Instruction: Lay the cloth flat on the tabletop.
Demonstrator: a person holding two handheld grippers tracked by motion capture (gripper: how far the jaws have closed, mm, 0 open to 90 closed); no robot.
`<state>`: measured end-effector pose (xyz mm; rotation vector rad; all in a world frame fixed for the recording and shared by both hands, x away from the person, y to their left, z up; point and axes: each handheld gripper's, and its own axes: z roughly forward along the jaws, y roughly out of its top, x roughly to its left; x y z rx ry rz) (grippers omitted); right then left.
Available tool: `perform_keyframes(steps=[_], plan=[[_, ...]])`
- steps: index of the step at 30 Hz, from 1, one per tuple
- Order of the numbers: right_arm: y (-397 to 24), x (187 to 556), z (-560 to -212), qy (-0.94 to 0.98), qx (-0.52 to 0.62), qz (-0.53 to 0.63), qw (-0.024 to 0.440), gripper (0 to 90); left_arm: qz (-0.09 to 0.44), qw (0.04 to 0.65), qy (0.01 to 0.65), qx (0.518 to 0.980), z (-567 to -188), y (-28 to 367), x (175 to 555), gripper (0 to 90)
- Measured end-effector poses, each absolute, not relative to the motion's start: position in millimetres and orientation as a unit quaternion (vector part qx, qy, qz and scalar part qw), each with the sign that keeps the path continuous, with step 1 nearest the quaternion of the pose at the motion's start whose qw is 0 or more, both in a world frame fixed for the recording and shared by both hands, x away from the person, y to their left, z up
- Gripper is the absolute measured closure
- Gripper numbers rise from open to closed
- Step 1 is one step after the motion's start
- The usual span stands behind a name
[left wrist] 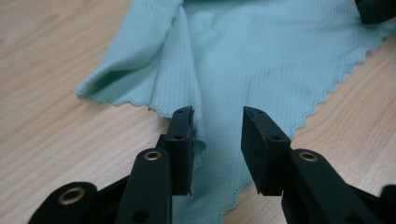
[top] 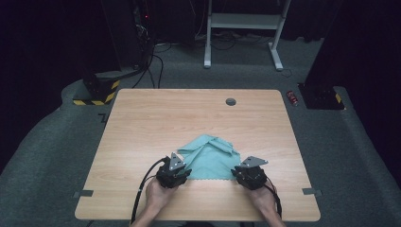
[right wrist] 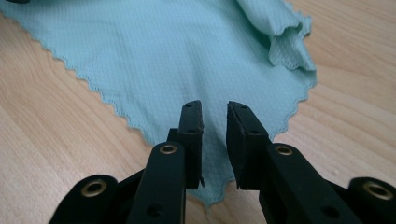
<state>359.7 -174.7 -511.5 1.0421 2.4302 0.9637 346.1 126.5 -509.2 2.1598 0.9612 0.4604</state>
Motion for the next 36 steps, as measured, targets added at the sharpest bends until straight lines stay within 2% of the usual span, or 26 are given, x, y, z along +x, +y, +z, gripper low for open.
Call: perform_keyframes(steps=[3, 5, 7, 9, 11, 21, 25, 27, 30, 32, 36], plan=[[-174.7, 358.6, -514.6, 0.855, 0.364, 0.333, 0.161, 77.9, 0.186, 0.348, 0.373, 0.84, -511.4, 123.6, 346.5, 63.0], [-174.6, 358.8, -514.4, 0.856, 0.365, 0.332, 0.157, 83.3, 0.19, 0.335, 0.374, 0.843, -514.1, 124.0, 350.5, 64.4], [-174.3, 359.1, -514.3, 0.857, 0.361, 0.332, 0.156, 88.2, 0.178, 0.346, 0.377, 0.841, -516.9, 127.5, 353.9, 72.4], [-173.8, 358.5, -514.4, 0.858, 0.356, 0.332, 0.161, 89.1, 0.179, 0.349, 0.379, 0.838, -517.5, 131.2, 355.0, 82.3], [-173.1, 357.0, -514.3, 0.859, 0.357, 0.33, 0.162, 89.5, 0.171, 0.351, 0.375, 0.841, -516.9, 133.9, 354.0, 88.4], [-179.3, 338.6, -505.2, 0.863, 0.343, 0.346, 0.136, 89.9, 0.132, 0.362, 0.353, 0.853, -505.0, 140.8, 332.2, 89.8], [-181.0, 329.9, -508.2, 0.863, 0.34, 0.349, 0.131, 88.4, 0.13, 0.362, 0.358, 0.851, -507.2, 142.0, 329.3, 87.5], [-182.2, 332.6, -505.8, 0.858, 0.345, 0.355, 0.134, 85.5, 0.133, 0.375, 0.373, 0.839, -504.4, 145.7, 334.9, 78.8], [-185.8, 345.8, -497.5, 0.841, 0.361, 0.379, 0.137, 82.2, 0.147, 0.39, 0.396, 0.818, -499.2, 150.9, 347.6, 70.0], [-186.1, 358.4, -494.9, 0.829, 0.375, 0.391, 0.139, 75.6, 0.158, 0.391, 0.41, 0.809, -497.5, 152.4, 358.0, 66.9], [-182.5, 383.4, -498.5, 0.815, 0.396, 0.396, 0.152, 74.0, 0.176, 0.384, 0.43, 0.798, -496.4, 151.1, 376.4, 61.0]])
